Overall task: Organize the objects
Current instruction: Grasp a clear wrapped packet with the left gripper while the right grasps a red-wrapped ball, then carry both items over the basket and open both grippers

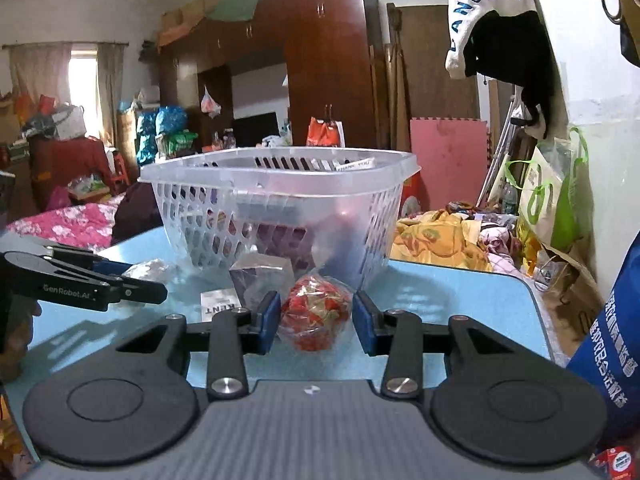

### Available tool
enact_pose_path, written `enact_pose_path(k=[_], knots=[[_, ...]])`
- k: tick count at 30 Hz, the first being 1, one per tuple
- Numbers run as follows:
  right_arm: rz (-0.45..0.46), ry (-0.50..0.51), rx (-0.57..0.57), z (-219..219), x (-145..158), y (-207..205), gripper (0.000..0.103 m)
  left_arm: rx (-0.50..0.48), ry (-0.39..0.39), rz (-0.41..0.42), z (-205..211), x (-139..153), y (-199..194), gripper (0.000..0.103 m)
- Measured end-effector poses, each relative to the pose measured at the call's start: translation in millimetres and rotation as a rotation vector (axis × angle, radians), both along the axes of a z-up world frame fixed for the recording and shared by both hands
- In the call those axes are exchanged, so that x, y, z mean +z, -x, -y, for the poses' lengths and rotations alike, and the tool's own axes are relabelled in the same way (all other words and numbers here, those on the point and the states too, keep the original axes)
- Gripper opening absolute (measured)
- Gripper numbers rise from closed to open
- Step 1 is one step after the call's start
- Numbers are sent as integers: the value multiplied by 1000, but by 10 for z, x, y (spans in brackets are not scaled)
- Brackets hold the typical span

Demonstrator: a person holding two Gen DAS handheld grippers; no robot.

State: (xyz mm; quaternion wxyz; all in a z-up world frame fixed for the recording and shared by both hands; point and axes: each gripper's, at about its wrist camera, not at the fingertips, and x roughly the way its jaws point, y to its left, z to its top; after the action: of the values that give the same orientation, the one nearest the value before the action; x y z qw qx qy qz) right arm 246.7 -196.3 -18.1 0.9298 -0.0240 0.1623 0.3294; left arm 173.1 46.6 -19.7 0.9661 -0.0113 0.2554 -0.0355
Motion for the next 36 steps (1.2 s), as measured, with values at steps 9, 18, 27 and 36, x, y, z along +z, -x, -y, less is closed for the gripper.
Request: enact_pose_path(k=[9,18,27,36], knots=[[63,-30,-6,17,16,89,43,2,10,75,-38,82,91,52],[52,-278,133,-82,772,54,43,55,18,250,-7,1035,108,52],[34,-134,109,-916,1339,-628,43,167,103,183,-213,1556,-909,52],[27,-60,80,-997,1249,-758,43,184,53,162,-287,1391,-1003,52]])
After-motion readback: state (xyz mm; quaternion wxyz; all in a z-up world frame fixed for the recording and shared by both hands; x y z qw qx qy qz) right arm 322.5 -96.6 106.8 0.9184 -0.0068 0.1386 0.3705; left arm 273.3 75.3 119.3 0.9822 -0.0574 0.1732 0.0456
